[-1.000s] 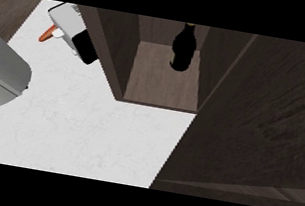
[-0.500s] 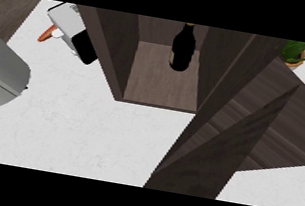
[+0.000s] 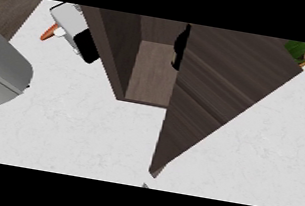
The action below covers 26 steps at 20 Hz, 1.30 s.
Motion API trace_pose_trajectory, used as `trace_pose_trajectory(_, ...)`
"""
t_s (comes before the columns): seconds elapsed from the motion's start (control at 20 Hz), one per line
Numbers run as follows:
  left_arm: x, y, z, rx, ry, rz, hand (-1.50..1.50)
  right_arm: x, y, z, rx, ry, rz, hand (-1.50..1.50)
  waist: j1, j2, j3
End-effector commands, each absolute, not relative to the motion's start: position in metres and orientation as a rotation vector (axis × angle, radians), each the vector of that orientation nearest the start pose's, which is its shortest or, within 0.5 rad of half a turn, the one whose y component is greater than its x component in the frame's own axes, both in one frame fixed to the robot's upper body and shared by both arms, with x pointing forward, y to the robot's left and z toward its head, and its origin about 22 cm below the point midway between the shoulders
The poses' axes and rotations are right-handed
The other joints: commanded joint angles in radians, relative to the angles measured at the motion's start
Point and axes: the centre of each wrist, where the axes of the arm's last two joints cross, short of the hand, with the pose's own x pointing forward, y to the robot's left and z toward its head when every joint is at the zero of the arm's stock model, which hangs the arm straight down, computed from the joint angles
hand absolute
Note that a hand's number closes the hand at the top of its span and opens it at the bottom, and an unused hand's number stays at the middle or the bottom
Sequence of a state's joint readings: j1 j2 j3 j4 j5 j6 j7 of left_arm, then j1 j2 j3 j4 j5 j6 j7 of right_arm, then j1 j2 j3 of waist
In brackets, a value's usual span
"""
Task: Pick up the wine, place it into the cabinet and close the cabinet
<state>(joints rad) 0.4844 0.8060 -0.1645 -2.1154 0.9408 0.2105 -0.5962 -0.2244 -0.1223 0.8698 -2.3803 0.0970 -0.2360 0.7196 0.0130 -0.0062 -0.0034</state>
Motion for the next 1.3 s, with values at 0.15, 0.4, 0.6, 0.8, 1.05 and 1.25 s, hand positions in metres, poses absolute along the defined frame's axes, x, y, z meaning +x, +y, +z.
trace_pose_trajectory(0.15,0.143,0.318,0.105,-0.23,-1.948,0.205,-1.5,0.118,-0.049,0.202,0.659,-1.719,0.694,1.5,0.016,0.005,-0.001)
trace_pose_trajectory(0.4,0.142,0.3,0.093,-0.255,-1.948,0.221,-1.5,0.142,-0.037,0.217,0.669,-1.729,0.632,1.5,0.025,0.007,0.0)
trace_pose_trajectory(0.6,0.15,0.304,0.101,-0.254,-1.94,0.223,-1.5,0.181,-0.019,0.242,0.654,-1.752,0.602,1.5,0.036,0.013,0.001)
trace_pose_trajectory(0.8,0.146,0.302,0.091,-0.23,-1.954,0.247,-1.5,0.205,0.015,0.257,0.573,-1.793,0.616,1.5,0.036,0.008,0.001)
trace_pose_trajectory(1.05,0.155,0.31,0.093,-0.212,-1.949,0.239,-1.5,0.255,0.024,0.269,0.453,-1.863,0.674,1.5,0.012,0.011,0.002)
trace_pose_trajectory(1.25,0.143,0.313,0.075,-0.196,-1.943,0.231,-1.5,0.285,0.034,0.274,0.353,-1.902,0.63,1.5,0.022,0.01,0.001)
